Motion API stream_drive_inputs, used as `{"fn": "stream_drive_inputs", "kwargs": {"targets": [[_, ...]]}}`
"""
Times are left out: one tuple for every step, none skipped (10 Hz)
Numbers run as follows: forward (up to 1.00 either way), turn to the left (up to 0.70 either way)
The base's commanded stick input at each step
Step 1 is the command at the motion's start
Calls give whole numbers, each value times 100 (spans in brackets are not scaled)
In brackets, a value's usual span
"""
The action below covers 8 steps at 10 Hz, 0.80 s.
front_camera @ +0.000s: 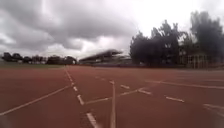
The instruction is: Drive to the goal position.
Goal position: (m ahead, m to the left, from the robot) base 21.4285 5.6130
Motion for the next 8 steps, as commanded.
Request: {"fn": "stream_drive_inputs", "kwargs": {"targets": [[70,0],[70,0],[70,0],[70,0],[70,0],[70,0],[70,-8],[70,-21]]}}
